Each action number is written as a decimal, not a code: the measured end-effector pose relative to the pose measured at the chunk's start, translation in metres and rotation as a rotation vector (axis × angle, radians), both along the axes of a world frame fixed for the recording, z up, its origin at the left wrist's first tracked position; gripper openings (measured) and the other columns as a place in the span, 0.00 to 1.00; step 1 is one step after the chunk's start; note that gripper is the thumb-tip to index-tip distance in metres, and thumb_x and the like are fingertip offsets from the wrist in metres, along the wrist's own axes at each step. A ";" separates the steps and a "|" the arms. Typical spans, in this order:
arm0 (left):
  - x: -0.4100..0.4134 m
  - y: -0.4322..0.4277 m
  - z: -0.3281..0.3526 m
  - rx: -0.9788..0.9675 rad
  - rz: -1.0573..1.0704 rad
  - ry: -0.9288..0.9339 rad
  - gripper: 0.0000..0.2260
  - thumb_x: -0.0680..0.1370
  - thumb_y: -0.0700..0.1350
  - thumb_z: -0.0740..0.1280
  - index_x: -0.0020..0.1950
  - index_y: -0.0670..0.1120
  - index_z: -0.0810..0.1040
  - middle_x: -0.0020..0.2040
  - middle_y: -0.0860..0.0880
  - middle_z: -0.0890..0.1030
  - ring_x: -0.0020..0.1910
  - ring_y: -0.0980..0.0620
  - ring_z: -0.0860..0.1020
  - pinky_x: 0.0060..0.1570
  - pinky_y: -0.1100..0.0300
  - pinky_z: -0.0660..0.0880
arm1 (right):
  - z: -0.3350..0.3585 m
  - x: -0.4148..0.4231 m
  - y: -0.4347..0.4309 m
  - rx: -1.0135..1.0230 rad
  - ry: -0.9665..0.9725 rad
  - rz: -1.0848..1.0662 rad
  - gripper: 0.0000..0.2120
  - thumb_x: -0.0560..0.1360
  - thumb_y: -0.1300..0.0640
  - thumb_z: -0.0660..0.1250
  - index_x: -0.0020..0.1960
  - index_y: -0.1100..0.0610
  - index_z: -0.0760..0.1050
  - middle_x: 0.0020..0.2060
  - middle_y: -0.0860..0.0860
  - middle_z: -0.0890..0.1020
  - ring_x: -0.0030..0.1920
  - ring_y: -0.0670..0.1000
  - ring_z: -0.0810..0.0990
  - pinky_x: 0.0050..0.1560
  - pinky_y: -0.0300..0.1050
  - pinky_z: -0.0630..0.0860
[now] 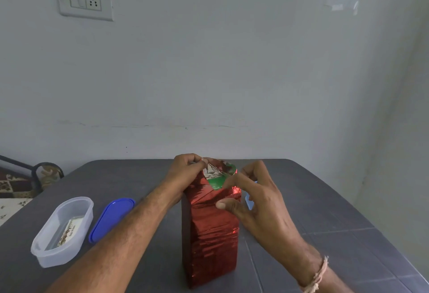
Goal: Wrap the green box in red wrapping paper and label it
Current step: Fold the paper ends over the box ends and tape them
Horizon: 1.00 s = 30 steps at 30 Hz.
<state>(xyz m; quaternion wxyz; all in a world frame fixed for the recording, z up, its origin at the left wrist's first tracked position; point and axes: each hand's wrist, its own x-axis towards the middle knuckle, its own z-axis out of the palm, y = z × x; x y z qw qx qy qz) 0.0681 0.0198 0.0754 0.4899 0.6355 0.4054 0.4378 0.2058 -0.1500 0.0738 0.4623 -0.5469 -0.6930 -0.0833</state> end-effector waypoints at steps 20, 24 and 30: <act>0.002 -0.003 0.000 -0.123 -0.032 -0.028 0.05 0.80 0.39 0.70 0.49 0.39 0.85 0.37 0.46 0.84 0.31 0.55 0.79 0.30 0.67 0.76 | -0.043 -0.020 -0.011 0.186 -0.085 -0.044 0.09 0.79 0.56 0.73 0.43 0.57 0.76 0.58 0.48 0.74 0.48 0.45 0.78 0.43 0.36 0.76; 0.002 -0.004 -0.001 -0.086 -0.019 -0.058 0.05 0.80 0.37 0.69 0.48 0.39 0.84 0.36 0.47 0.84 0.31 0.56 0.80 0.32 0.66 0.76 | -0.044 -0.022 -0.013 0.248 -0.212 -0.073 0.07 0.79 0.60 0.72 0.44 0.58 0.77 0.56 0.49 0.75 0.44 0.48 0.78 0.41 0.42 0.76; 0.002 -0.006 -0.002 -0.038 0.013 -0.089 0.06 0.81 0.41 0.70 0.47 0.39 0.84 0.35 0.47 0.82 0.32 0.56 0.78 0.32 0.69 0.74 | -0.036 -0.025 -0.018 0.277 -0.107 -0.054 0.07 0.80 0.52 0.71 0.49 0.56 0.79 0.51 0.47 0.78 0.47 0.46 0.79 0.43 0.39 0.76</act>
